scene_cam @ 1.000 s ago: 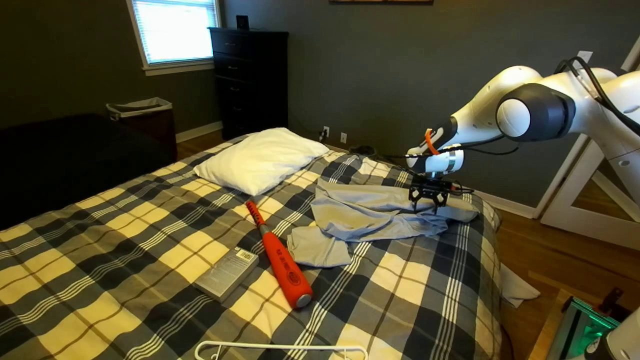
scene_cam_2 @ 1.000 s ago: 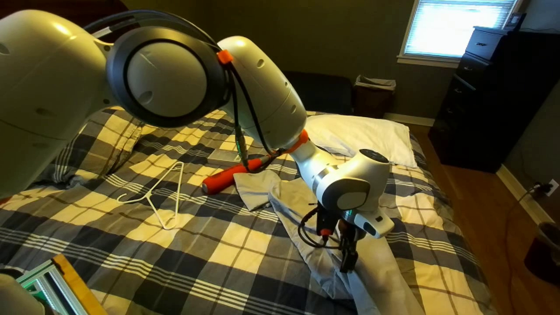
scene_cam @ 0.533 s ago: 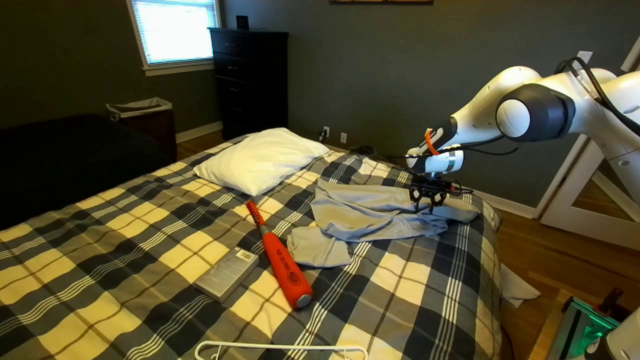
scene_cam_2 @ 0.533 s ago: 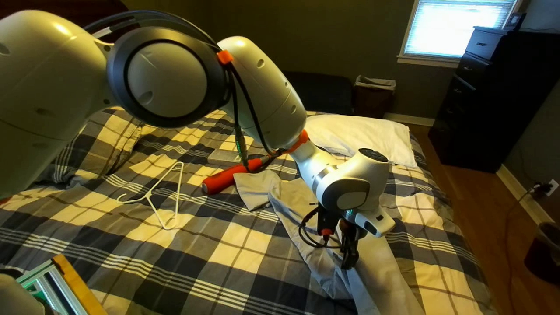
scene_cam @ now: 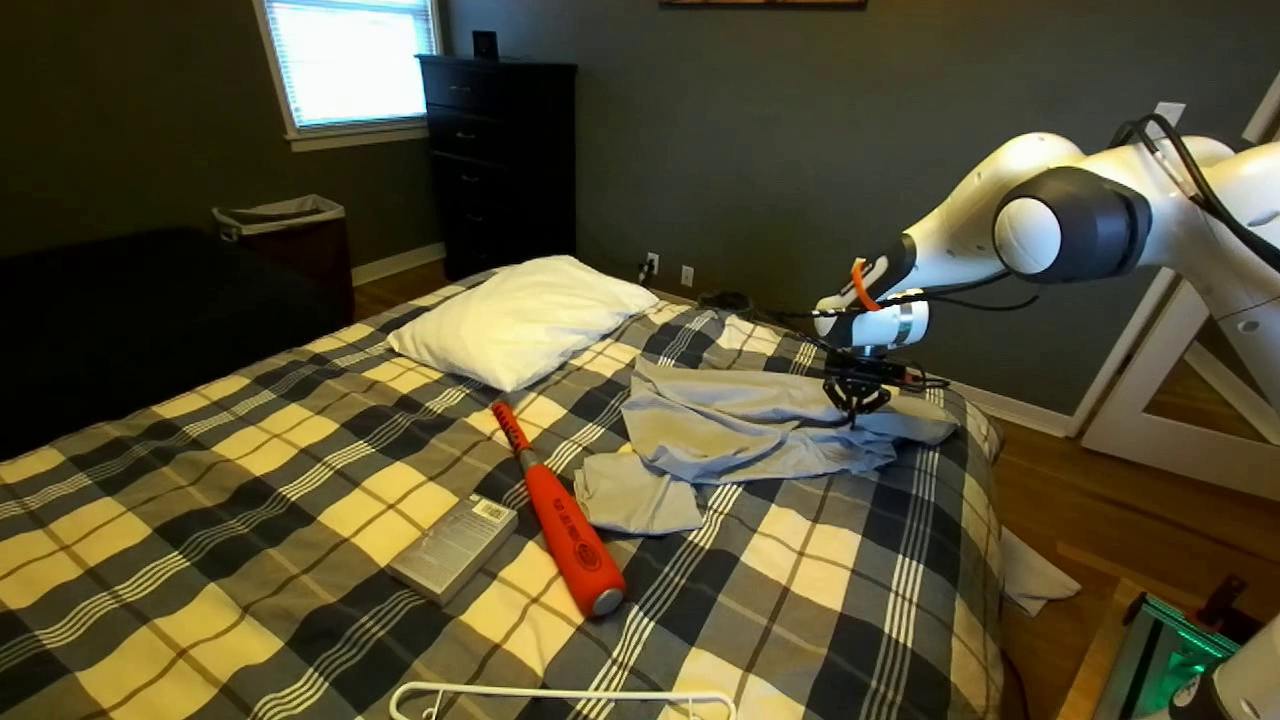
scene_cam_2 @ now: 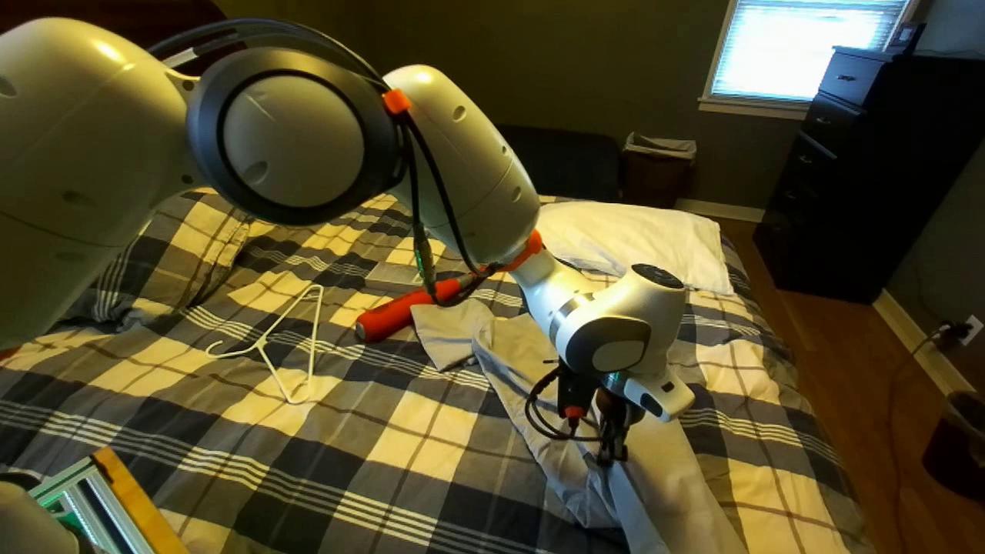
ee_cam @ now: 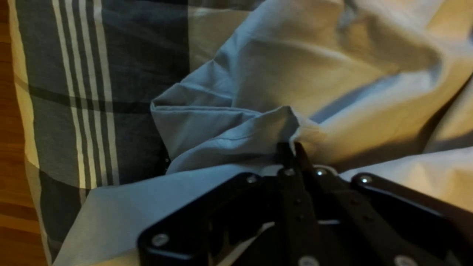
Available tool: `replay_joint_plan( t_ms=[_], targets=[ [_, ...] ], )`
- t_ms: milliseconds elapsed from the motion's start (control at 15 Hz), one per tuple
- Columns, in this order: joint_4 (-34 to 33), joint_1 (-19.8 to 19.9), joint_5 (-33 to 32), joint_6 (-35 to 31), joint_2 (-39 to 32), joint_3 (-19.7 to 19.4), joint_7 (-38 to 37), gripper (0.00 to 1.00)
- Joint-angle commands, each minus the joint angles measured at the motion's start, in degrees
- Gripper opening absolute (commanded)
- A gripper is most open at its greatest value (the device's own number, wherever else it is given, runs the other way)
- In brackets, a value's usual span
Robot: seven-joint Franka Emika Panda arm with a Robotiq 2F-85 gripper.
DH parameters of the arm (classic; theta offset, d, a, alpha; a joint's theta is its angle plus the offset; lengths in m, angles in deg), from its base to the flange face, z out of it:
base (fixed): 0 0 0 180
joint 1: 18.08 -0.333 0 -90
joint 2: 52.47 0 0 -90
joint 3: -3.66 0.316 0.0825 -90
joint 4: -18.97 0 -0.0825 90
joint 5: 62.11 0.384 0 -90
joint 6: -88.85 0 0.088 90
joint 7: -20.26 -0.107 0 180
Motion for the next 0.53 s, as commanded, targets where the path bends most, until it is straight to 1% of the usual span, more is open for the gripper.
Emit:
replay_joint_plan(
  t_ms=[0,333,467],
  targets=[
    [9.1,4.3,2.0,-0.2,8.0,1.9,7.5,0.00],
    [23.5,10.4,8.0,-3.2,21.2,2.9,18.6,0.00],
    [29.3,11.9,9.9,-4.7,27.1,2.7,22.9,0.00]
  ],
)
